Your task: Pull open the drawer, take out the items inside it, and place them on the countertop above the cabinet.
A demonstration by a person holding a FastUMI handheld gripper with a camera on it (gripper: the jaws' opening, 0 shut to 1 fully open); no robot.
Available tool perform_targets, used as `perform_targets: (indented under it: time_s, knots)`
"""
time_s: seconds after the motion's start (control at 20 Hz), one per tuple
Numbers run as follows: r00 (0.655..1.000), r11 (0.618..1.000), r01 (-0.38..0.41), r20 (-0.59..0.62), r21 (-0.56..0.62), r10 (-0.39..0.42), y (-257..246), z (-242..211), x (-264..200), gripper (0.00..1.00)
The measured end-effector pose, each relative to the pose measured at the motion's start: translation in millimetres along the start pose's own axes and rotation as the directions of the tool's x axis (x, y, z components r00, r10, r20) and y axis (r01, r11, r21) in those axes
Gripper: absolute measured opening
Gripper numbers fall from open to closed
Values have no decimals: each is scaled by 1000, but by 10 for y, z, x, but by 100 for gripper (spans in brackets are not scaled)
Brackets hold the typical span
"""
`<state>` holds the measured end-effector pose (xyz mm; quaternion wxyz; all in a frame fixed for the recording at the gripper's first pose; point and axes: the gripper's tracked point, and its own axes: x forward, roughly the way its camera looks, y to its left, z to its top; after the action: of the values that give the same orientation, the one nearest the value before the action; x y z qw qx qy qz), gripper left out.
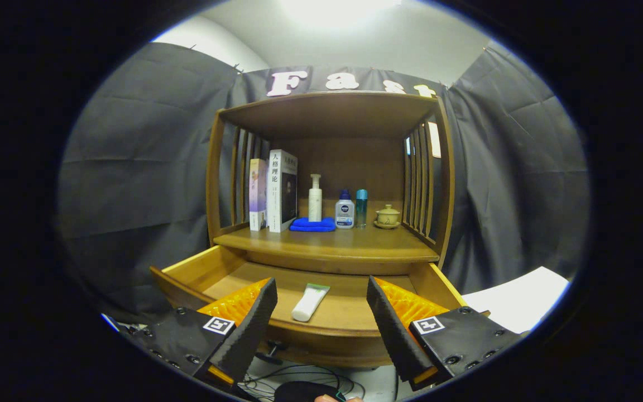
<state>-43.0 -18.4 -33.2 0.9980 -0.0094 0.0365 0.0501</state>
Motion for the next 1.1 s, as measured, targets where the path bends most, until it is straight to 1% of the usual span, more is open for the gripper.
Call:
perform_targets:
  time_s: [0.15,0.25,0.3,0.35,0.4,0.5,0.55,0.7,0.8,0.9,1.0,1.1]
  knots:
    - [1000,998,14,-9,58,-14,-145,133,139,99]
    - [1000,998,24,0,61,-24,-225,206,253,99]
    - [999,998,37,3,42,-37,-272,245,302,99]
    - [999,999,53,-5,-2,-53,-329,261,349,99]
    - [998,995,67,8,-70,-66,-360,342,367,99]
    - [996,979,81,43,-188,-74,-329,560,461,99]
    - [998,978,59,44,-202,-51,-221,623,512,99]
    - [1000,988,-27,1,-155,27,38,718,711,98]
    - [998,986,-60,-38,-156,55,128,731,875,98]
    - [993,981,-83,-98,-175,66,171,647,1051,98]
    - [979,978,-130,-179,-163,101,274,482,1192,98]
    - [954,977,-177,-264,-123,140,340,263,1315,98]
